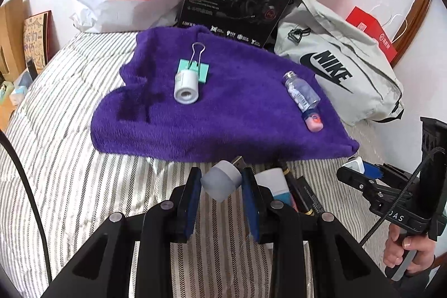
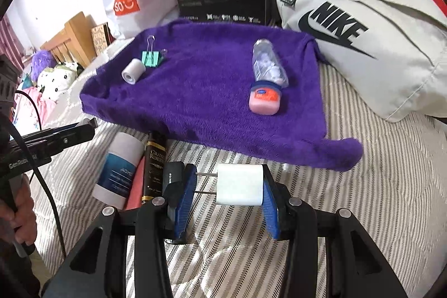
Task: Organize rigid objects
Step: 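Place the white cap on the towel while the right tool sets the charger plug by the tin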
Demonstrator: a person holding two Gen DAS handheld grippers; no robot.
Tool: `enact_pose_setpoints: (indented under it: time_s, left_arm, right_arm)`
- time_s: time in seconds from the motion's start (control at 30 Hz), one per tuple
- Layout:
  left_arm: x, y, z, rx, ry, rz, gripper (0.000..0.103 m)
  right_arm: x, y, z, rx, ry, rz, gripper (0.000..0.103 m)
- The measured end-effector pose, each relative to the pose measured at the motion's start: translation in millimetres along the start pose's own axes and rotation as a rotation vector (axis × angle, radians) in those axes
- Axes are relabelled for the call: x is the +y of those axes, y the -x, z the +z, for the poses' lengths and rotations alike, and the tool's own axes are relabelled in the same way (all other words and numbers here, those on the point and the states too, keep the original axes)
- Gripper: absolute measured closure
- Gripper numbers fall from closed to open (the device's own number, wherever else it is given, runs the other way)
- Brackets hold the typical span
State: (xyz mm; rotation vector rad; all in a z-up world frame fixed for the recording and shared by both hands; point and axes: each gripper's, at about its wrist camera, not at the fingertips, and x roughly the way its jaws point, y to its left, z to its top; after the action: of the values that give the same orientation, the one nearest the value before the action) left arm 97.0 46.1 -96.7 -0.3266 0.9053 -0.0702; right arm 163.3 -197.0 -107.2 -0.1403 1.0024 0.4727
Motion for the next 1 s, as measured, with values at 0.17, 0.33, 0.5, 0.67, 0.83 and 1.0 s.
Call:
enact_pose_setpoints:
  time_s: [0.17,0.33,0.5,0.67,0.83,1.0]
  left_arm:
    - [1,5,10,-0.015,-0.001,0.001,0.075]
    - [3,7,19,-0.026,0.003,-0.007,0.075]
    - [6,3,26,-0.026,0.004,-0.003,0.075]
    - [8,-3,35,-0.024,0.003,0.0,0.075]
    - [15,-9,45,-0.023,0.009,0.008,0.075]
    - [21,-16,53,-0.019,0.012,0.008,0.075]
  right_arm:
    - [-2,11,9,-0.025,0.009,0.013,0.059]
    - [-6,12,27,-0.042,0.011,0.02,0.059]
    - [-11,0,52,-0.045,-0.004,0.034,0.059]
    - [-7,-22,71,-0.026,-0.005,0.049,0.059]
    - [4,-47,76,0.02,0.007,0.069,0.059]
    - [10,-68,71,0.08,0.022,0.056,0.059]
